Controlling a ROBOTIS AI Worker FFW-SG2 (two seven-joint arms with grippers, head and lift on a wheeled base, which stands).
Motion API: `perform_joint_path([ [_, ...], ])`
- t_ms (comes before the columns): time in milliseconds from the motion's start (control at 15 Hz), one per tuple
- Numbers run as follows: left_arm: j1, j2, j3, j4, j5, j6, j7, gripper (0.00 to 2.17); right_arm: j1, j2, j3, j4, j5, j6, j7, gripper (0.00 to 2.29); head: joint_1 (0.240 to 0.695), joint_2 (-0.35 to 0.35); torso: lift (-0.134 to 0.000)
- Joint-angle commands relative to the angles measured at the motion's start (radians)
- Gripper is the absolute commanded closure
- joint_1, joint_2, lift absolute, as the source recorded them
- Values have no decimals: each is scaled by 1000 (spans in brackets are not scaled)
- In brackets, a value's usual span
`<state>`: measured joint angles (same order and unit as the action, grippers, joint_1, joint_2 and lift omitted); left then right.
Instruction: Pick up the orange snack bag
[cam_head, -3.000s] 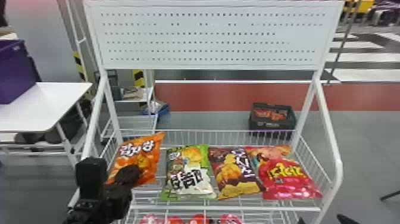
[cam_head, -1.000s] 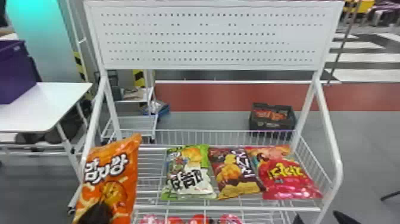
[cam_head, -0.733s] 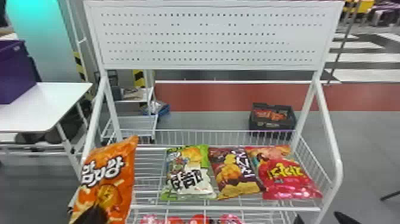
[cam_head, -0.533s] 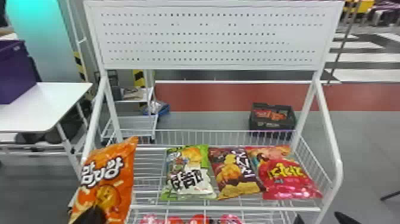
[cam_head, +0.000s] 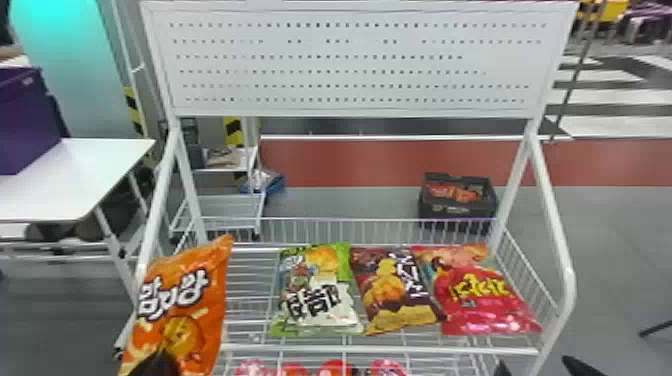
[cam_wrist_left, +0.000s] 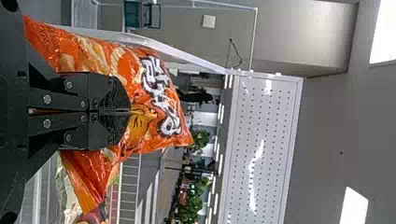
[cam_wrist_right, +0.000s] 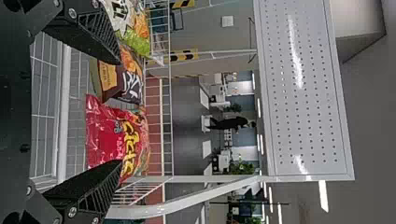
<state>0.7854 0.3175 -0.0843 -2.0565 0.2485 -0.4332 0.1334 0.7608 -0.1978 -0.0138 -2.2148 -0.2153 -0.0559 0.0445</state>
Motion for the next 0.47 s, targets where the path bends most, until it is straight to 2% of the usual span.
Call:
perform_joint_path([
  [0, 0, 0, 0, 3, 0, 0, 0, 1349, 0, 0, 0, 0, -1, 0, 0, 140, 499, 0, 0],
  [400, 0, 0, 0, 4, 0, 0, -1, 1349, -2, 0, 2, 0, -1, 0, 0, 140, 499, 0, 0],
])
